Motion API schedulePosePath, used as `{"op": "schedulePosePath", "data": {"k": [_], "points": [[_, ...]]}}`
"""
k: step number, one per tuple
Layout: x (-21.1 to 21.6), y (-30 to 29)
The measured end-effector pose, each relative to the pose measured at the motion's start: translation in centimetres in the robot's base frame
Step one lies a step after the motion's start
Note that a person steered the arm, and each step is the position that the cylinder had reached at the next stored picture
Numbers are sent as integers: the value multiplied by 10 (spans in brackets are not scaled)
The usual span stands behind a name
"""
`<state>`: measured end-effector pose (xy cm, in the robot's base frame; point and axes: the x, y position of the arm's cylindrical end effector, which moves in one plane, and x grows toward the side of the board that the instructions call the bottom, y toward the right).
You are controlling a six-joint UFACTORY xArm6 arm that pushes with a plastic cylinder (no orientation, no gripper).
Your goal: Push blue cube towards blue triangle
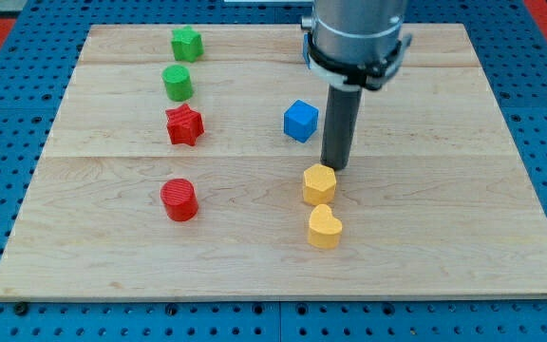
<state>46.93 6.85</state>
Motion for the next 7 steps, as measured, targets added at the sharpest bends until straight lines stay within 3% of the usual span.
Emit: {"op": "schedulePosePath", "data": {"k": [2,5,7], "points": [[0,-33],[-59,-24],[-46,-17]]}}
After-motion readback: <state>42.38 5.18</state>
